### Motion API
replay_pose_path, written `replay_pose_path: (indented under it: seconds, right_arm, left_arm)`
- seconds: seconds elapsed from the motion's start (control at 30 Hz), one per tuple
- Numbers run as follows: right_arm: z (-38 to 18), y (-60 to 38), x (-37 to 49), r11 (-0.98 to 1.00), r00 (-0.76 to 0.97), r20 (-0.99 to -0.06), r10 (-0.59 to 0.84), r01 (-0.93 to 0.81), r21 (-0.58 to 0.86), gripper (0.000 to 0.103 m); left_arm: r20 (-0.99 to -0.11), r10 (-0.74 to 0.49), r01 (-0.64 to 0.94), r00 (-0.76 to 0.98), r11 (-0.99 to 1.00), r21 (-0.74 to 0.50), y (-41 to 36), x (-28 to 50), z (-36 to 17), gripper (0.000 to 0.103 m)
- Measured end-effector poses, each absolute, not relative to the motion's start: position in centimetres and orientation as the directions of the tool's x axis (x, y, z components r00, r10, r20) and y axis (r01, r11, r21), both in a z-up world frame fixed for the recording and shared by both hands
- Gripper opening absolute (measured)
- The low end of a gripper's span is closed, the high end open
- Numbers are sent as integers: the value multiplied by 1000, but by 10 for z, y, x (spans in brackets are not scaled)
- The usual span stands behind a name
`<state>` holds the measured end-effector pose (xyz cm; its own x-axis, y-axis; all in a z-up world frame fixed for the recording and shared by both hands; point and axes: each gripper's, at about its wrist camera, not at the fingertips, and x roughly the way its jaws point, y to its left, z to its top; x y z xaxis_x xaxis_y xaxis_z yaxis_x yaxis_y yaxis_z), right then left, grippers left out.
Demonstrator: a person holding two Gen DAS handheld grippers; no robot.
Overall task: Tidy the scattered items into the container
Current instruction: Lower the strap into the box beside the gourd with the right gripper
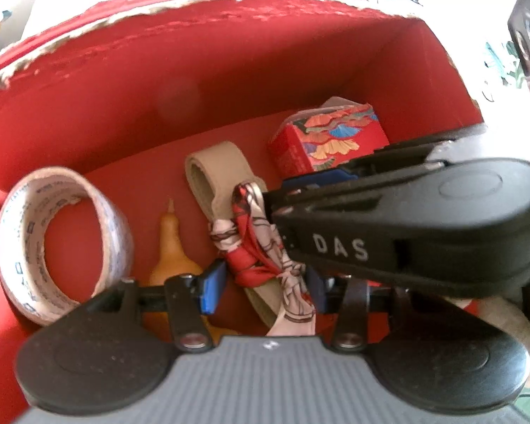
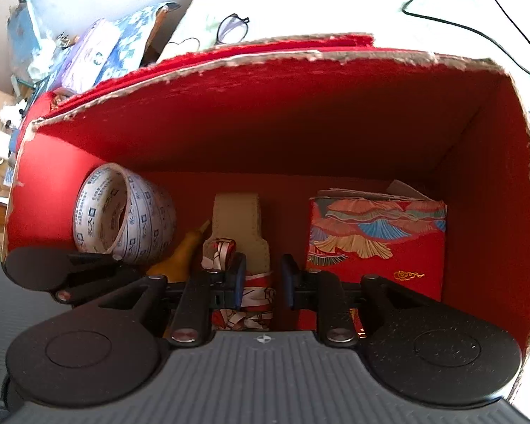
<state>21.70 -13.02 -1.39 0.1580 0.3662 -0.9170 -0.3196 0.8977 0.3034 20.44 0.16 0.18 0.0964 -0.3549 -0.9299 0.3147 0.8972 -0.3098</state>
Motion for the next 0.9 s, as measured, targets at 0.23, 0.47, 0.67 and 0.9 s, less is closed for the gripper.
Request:
replay_pose_path:
  seconds: [0.23,0.47,0.67,0.9]
  right_arm:
    - [-14,-125,220,897,156,-918,364,-326,300,27]
    - [-12,-122,219,909,183,-924,335,-322,265,22]
    - [-11,-122,221,925,212,-928,306,-296,238,6]
    - [-11,-137,227,893,202,-885,419,-268,362,11]
  left_arm:
    - [-930,-338,299,146,911,-284,8,202,9,68]
    - [-934,-312,286,175,924,-255,7,200,14,72]
    - [-924,-343,286,168,914,-287,11,195,14,77]
    - [-908,-379,269,179,906,-325,14,194,7,78]
